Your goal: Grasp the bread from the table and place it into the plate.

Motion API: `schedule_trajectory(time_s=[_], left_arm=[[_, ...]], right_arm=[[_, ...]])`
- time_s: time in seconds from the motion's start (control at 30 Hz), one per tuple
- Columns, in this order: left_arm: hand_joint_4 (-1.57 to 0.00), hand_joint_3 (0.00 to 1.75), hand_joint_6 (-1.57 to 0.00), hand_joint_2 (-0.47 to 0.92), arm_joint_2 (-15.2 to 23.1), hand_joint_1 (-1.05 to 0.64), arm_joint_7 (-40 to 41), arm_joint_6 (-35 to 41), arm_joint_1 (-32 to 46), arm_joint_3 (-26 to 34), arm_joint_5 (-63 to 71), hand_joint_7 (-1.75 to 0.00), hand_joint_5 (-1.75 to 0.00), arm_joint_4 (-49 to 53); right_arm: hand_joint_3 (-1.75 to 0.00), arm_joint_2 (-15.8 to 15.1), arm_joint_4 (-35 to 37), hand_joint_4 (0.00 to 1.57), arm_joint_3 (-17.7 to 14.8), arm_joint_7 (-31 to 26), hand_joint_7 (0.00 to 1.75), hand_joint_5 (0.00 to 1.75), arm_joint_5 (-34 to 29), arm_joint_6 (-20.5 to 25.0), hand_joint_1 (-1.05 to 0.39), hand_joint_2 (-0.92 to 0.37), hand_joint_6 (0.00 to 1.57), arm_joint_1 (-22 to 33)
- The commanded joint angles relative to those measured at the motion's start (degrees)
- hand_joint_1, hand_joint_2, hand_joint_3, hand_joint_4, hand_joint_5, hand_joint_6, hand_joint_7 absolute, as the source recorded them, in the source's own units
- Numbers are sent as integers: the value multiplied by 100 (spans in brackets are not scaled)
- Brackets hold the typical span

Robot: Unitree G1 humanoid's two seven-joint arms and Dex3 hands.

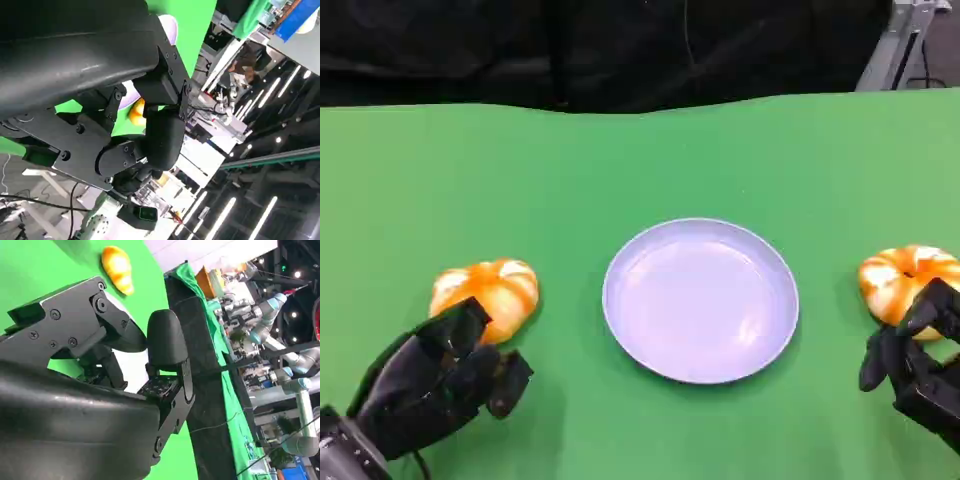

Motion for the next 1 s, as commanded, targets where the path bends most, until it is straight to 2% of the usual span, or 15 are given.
schedule_trajectory(time_s=[0.03, 0.53, 0.63, 0.67, 0.7, 0.73, 0.8, 0.83, 0.87, 0.93, 1.0], left_arm=[[-84, 82, -90, 67, 44, -11, 66, 26, 68, 13, 19, -146, -175, -76], [-84, 83, -89, 67, 40, -10, 131, -38, 76, 10, 63, -148, -175, -92], [-78, 94, -89, 58, -1, -9, 416, -67, 178, -2, 112, -129, -169, -342], [-66, 90, -76, 59, 1, -14, 456, -146, 212, -36, 164, -110, -150, -418], [-56, 65, -70, 71, 14, -22, 506, -217, 249, -79, 234, -72, -115, -506], [-52, 42, -70, 81, -5, -28, 674, -529, 338, -124, 415, -48, -94, -665], [-34, 15, -54, 90, -49, -53, 937, -1007, 472, -182, 677, -12, -50, -887], [-32, 11, -52, 91, -64, -57, 1004, -1128, 507, -201, 730, -7, -42, -935], [-31, 9, -51, 91, -50, -59, 1361, -1835, 609, -312, 1206, -4, -38, -1073], [-19, 27, -35, 92, 79, -81, 2293, -3379, 779, -562, 2442, -1, -24, -1362], [-14, 34, -30, 92, 143, -87, 2776, -4016, 839, -671, 2994, 0, -19, -1472]], right_arm=[[-111, -53, -50, 81, -37, -34, 159, 175, 36, -15, -9, -61, 71, 37], [-109, -62, -35, 81, -34, -29, 159, 175, 44, -4, -9, -62, 71, 32], [-109, -55, -41, 81, -29, -47, 159, 175, 36, 0, -9, -62, 71, 25], [-109, -48, -50, 81, -31, -52, 159, 175, 51, 16, -9, -62, 71, 24], [-109, -42, -58, 81, -31, -59, 159, 175, 62, 31, -9, -62, 72, 25], [-109, -39, -52, 81, -34, -42, 159, 175, 83, 36, -9, -62, 72, 21], [-109, -42, -38, 81, -37, -14, 159, 175, 103, 28, -9, -61, 72, 15], [-109, -43, -34, 81, -37, -8, 159, 175, 106, 26, -9, -61, 72, 14], [-109, -50, -24, 81, -38, 1, 159, 175, 98, 12, -9, -61, 72, 14], [-109, -67, -16, 81, -35, -4, 158, 175, 52, -20, -9, -61, 72, 18], [-108, -75, -12, 81, -35, -6, 157, 175, 38, -24, -9, -62, 72, 17]])
